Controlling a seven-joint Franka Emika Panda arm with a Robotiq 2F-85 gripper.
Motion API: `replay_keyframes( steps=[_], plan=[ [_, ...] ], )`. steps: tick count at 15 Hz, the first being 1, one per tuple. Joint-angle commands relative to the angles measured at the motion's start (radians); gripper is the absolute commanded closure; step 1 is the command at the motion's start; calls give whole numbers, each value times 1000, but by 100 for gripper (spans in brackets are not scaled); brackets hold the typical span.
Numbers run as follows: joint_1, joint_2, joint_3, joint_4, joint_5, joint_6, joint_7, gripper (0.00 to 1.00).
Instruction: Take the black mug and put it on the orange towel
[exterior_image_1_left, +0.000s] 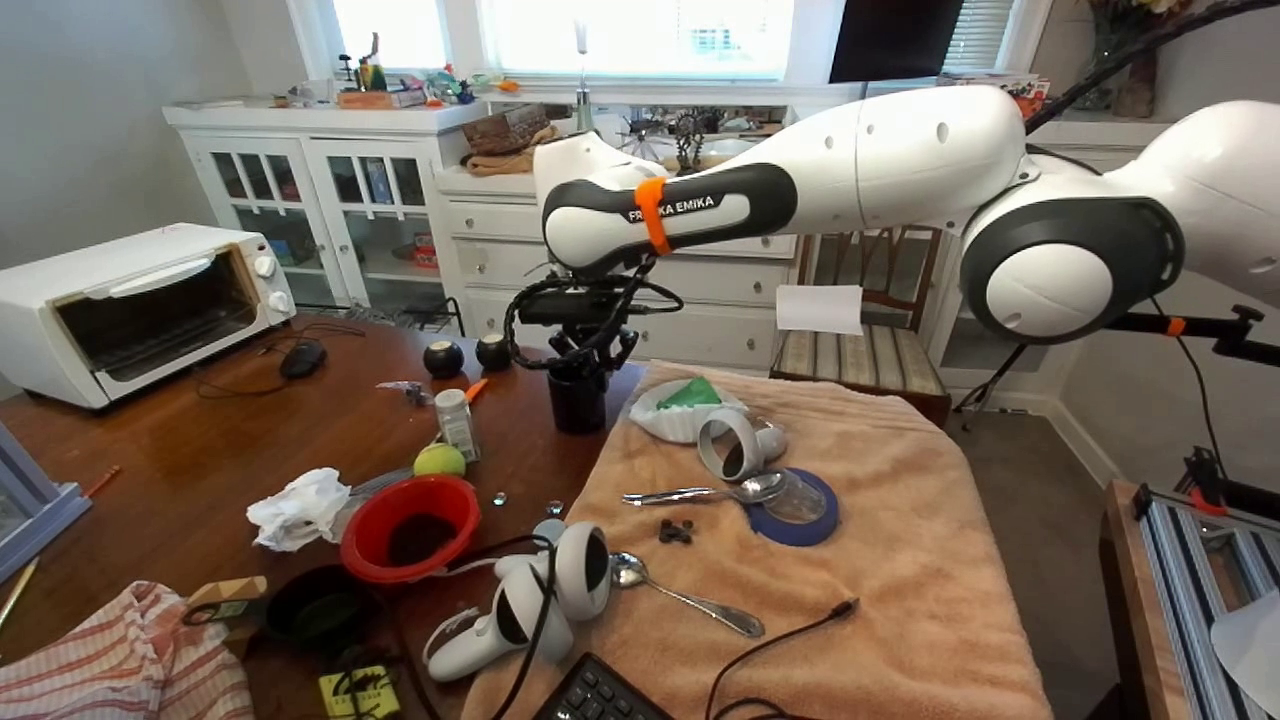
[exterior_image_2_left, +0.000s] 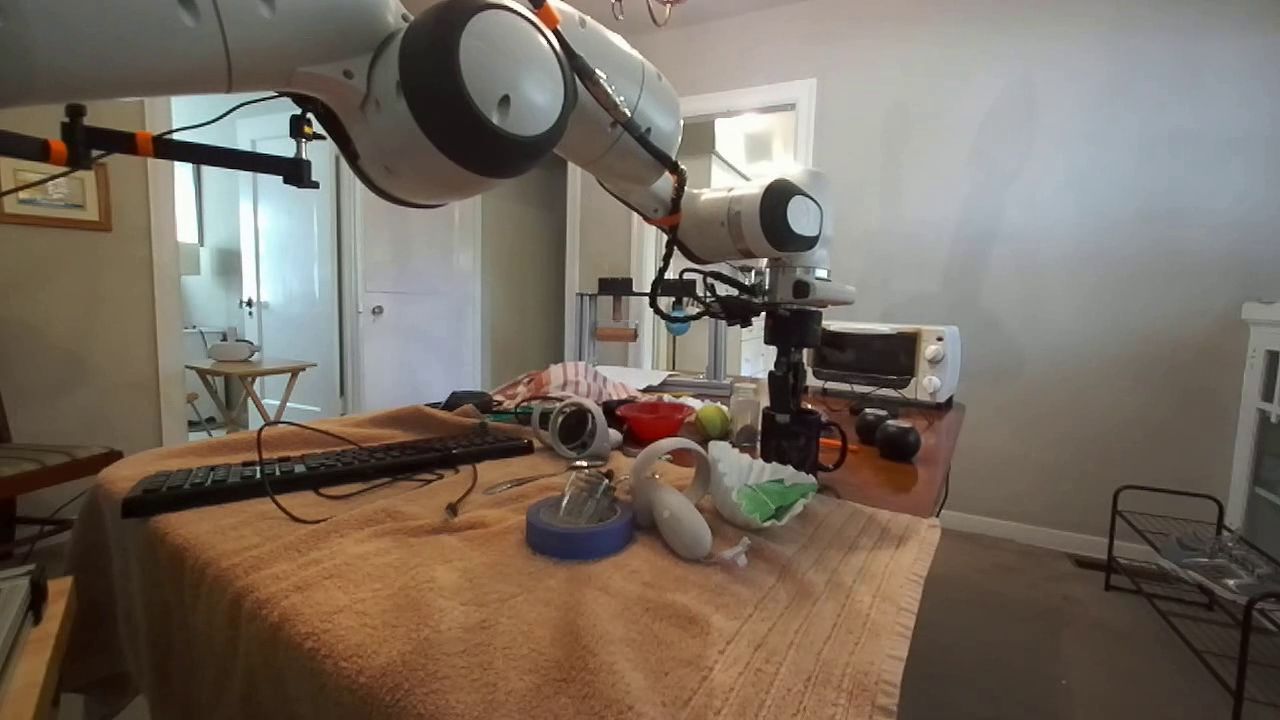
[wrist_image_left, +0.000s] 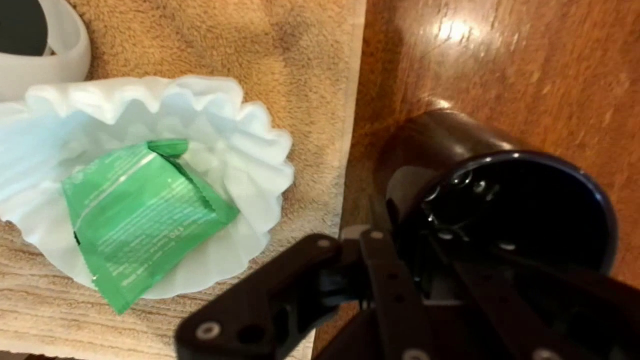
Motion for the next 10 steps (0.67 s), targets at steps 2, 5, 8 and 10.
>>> replay_keyframes(
  steps=[2,5,8,10],
  plan=[
    [-27,-8,40,-5,28,41,-43,98],
    [-34,-39,61,-17,26,21,-76,98],
    [-48,-86,94,-38,26,20,-187,98],
    [-53,-121,105,-51,15,29,-262,98]
  ],
)
